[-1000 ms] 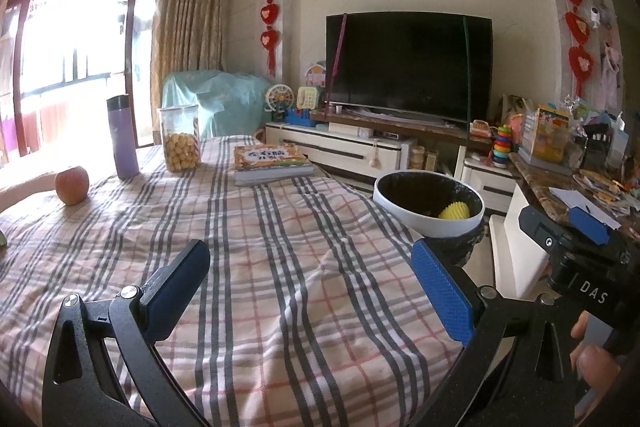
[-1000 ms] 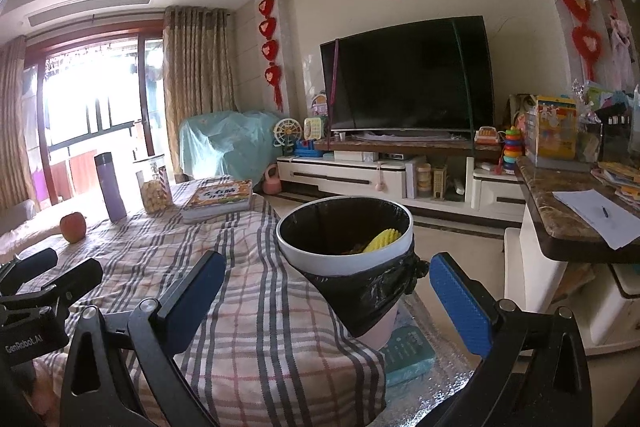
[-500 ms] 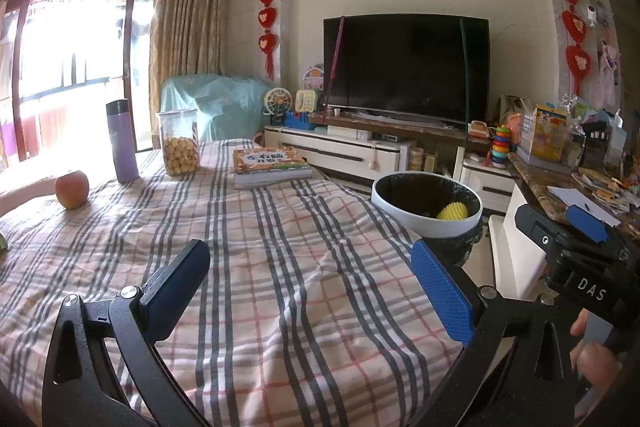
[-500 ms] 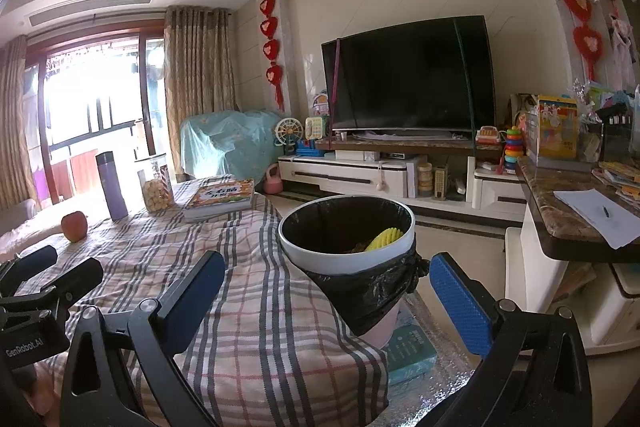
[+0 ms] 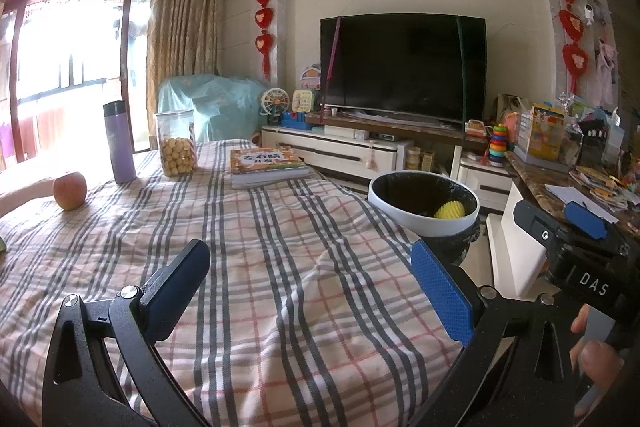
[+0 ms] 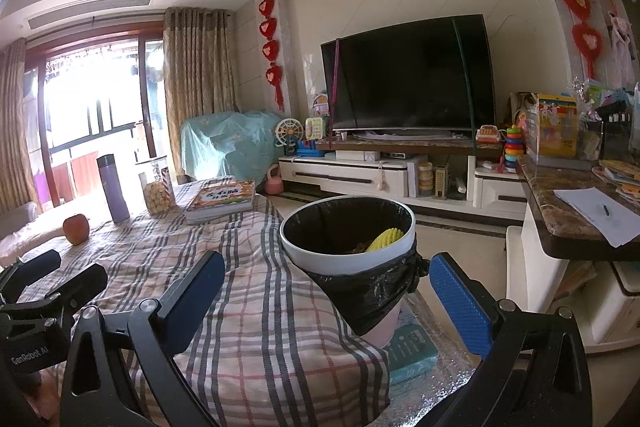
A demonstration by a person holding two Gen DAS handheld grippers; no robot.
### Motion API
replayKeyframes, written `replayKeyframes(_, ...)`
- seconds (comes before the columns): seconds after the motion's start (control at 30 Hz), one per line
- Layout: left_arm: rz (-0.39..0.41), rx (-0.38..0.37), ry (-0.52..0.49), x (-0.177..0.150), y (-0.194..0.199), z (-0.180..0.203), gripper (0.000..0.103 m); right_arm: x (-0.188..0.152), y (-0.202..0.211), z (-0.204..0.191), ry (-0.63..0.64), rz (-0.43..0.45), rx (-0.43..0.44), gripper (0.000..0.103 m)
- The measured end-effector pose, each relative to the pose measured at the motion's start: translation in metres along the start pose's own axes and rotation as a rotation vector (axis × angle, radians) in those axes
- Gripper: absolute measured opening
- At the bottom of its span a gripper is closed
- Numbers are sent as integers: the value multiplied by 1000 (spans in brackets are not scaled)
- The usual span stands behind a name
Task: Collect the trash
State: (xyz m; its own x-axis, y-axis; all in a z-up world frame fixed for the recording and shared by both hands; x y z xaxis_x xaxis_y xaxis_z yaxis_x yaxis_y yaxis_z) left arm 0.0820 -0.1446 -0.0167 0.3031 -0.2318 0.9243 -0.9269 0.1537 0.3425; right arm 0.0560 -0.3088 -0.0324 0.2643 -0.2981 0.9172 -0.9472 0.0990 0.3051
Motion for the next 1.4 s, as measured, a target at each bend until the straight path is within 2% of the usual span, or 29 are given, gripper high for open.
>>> replayKeyframes(1.4,-10,-16,-15,-6,-9,3,103,0,2,-8,-9,-8,9,103)
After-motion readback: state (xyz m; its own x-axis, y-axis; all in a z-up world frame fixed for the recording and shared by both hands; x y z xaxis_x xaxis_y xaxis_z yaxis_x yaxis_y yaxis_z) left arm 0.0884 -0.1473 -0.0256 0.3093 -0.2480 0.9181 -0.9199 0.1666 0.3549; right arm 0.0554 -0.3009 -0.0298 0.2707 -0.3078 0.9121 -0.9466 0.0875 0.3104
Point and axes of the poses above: each gripper's, at about its wrist camera, not at the fingertips, and y roughly against the way its jaws point, z to its right, x to its top, the point moved 4 cm from there along -y, roughly the way its jaws point, and after that the axes turned 11 degrees about -y, right-handed, at the moved point
